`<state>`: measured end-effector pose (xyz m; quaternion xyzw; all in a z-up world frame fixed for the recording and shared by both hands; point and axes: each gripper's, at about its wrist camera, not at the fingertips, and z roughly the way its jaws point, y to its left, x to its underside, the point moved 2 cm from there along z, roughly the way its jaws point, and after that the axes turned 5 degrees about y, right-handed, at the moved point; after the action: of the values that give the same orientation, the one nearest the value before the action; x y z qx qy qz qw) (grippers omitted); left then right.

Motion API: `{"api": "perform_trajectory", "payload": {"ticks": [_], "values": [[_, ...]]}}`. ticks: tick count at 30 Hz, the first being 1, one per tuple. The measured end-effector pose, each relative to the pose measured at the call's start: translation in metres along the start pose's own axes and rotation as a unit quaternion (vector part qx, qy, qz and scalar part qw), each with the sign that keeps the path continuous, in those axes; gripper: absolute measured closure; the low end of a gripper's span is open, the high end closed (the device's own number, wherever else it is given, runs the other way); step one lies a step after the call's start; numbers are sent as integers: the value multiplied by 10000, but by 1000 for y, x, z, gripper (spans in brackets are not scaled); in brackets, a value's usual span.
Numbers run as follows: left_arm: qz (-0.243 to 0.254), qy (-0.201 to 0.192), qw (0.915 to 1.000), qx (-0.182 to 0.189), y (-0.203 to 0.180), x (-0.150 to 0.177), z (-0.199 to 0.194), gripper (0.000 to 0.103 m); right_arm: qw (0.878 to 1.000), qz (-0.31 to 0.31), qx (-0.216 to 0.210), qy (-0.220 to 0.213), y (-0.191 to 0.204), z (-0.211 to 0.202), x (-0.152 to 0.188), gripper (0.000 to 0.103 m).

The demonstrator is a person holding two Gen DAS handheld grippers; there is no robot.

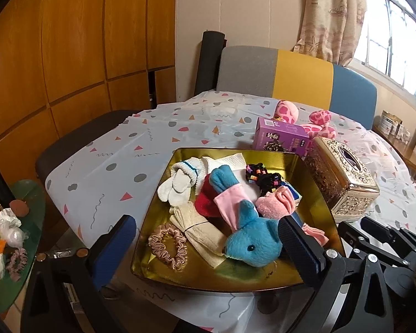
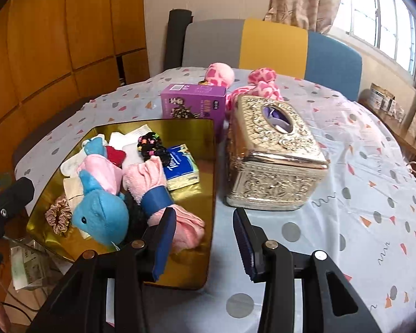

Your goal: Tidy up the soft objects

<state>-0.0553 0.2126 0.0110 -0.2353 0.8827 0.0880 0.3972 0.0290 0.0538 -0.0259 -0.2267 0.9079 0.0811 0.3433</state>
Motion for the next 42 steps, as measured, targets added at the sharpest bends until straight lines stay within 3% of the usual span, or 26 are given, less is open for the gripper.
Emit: {"api": "perform_trajectory", "payload": {"ticks": [13,42], "values": [[40,40,9997,-220,-4,4,0,0,9998,21,107,-171,-4,-5,4,60],[65,60,9997,-222,-4,4,0,0,9999,29,74,-141,-4,-5,5,60]]}}
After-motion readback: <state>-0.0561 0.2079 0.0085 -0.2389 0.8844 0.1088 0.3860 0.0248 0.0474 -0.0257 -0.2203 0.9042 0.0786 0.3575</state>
